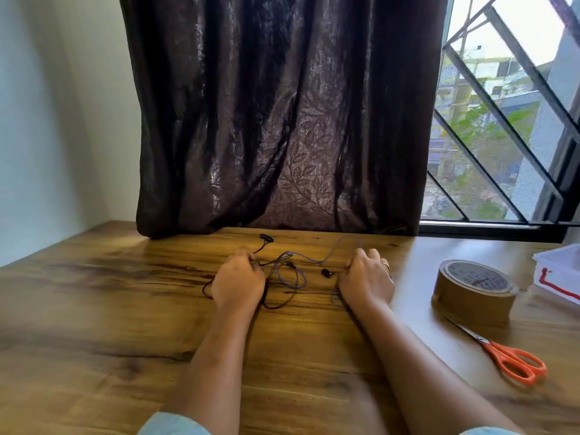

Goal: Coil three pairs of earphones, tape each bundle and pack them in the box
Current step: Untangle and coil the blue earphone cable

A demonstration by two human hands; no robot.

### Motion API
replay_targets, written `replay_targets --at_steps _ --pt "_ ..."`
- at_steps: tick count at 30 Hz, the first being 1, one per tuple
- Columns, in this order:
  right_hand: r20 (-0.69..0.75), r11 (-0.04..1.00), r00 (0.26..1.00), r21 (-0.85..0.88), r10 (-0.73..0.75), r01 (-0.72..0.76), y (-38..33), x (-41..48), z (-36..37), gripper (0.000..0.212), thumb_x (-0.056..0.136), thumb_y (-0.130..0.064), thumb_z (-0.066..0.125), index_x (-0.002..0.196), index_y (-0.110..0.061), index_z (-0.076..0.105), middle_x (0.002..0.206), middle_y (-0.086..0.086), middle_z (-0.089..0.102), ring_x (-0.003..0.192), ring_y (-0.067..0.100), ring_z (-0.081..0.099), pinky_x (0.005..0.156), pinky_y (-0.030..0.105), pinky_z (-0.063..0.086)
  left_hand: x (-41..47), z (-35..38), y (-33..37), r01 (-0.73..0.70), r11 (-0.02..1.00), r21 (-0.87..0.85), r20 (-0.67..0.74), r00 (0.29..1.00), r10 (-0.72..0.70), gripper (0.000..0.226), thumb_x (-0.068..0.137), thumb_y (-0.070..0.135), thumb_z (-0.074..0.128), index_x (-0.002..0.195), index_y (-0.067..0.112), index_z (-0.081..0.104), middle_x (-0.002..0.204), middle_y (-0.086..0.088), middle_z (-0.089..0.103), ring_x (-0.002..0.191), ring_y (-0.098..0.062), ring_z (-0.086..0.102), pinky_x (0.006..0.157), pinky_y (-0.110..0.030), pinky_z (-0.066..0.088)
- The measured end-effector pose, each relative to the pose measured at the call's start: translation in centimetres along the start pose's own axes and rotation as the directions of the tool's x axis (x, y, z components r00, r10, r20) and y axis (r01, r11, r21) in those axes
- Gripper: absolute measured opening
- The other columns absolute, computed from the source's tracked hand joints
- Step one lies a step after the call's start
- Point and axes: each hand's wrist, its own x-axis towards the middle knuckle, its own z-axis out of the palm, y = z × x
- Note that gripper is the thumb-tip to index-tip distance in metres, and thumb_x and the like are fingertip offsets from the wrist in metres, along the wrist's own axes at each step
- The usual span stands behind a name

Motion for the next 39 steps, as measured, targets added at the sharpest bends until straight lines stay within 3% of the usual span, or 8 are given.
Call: replay_targets --at_steps 6,12,16,23,28,31,36,39 --pt "0.061 0.981 0.981 -0.058 -0.184 0.187 -0.5 -0.4 0.7 0.034 0.087 -0.013 0.048 0.12 -0.02 0.055 0.123 0.002 0.045 0.116 0.029 0.044 0.09 0.041 0.04 -0.1 0.6 0.3 -0.095 0.971 0.22 0.243 0.969 0.04 0.04 0.094 0.03 0.041 0.133 0.035 0.043 0.143 -0.002 0.035 0.128 -0.028 0.032 0.102 -0.05 0.029" --pt "0.085 0.985 0.982 0.009 0.169 -0.17 0.7 0.6 0.3 0.05 0.09 -0.024 0.054 0.137 -0.012 0.039 0.142 0.01 0.035 0.127 0.033 0.041 0.101 0.043 0.035 0.0 1.0 0.7 -0.163 0.984 0.072 0.568 0.817 0.094 0.036 0.094 0.029 0.035 0.122 0.046 0.05 0.147 0.011 0.033 0.138 -0.024 0.024 0.109 -0.064 0.004" --pt "0.085 0.987 0.984 0.013 0.156 -0.158 0.3 0.6 0.3 0.066 0.091 -0.026 0.049 0.149 -0.014 0.02 0.151 0.009 0.019 0.134 0.035 0.03 0.106 0.048 0.029 0.5 1.0 -0.2 -0.106 0.991 0.076 0.447 0.893 0.061 0.027 0.094 0.03 0.043 0.116 0.024 0.057 0.135 0.001 0.049 0.123 -0.022 0.045 0.108 -0.049 0.03" --pt "0.242 0.934 0.913 -0.055 -0.329 0.352 -0.8 -0.7 1.3 0.04 0.094 -0.032 0.042 0.133 -0.03 0.049 0.139 -0.001 0.047 0.126 0.032 0.042 0.101 0.047 0.033 0.7 0.7 -0.5 0.116 0.993 0.0 0.218 0.969 -0.113 0.053 0.085 0.019 0.057 0.132 -0.001 0.042 0.133 -0.016 0.044 0.125 -0.031 0.04 0.105 -0.037 0.033" --pt "0.135 0.983 0.99 -0.184 0.045 -0.02 0.1 0.1 0.9 0.049 0.092 -0.028 0.042 0.139 -0.012 0.041 0.142 0.007 0.041 0.131 0.032 0.036 0.106 0.043 0.029 0.7 0.6 -1.1 0.194 0.98 0.047 0.139 0.97 -0.199 0.072 0.084 0.029 0.061 0.141 0.001 0.027 0.142 -0.018 0.036 0.13 -0.034 0.035 0.108 -0.041 0.032" --pt "0.084 0.963 0.961 0.03 0.264 -0.267 0.7 0.8 0.4 0.071 0.091 -0.027 0.045 0.149 -0.002 0.015 0.151 0.014 0.027 0.138 0.036 0.027 0.112 0.044 0.022 0.8 0.7 -1.1 0.213 0.977 0.029 0.094 0.972 -0.215 0.079 0.083 0.03 0.062 0.145 0.009 0.018 0.145 -0.016 0.033 0.131 -0.035 0.035 0.107 -0.046 0.032" --pt "0.029 0.606 0.915 0.741 0.401 -0.289 2.2 3.0 0.8 0.049 0.088 -0.026 0.055 0.132 -0.005 0.046 0.13 0.018 0.055 0.116 0.035 0.055 0.1 0.051 0.044 1.0 0.5 -1.1 0.226 0.967 -0.122 0.028 0.974 -0.224 0.059 0.089 0.027 0.055 0.142 0.026 0.028 0.14 -0.013 0.041 0.128 -0.036 0.038 0.106 -0.053 0.03" --pt "0.146 0.147 0.892 0.963 0.427 -0.227 2.5 2.9 0.4 0.003 0.091 -0.012 0.053 0.088 -0.014 0.054 0.074 0.011 0.06 0.056 0.023 0.054 0.045 0.028 0.049 0.8 0.3 -0.4 0.179 0.982 -0.065 0.017 0.984 -0.178 0.071 0.088 0.027 0.052 0.148 0.034 0.015 0.15 -0.004 0.029 0.135 -0.032 0.026 0.109 -0.06 0.015"
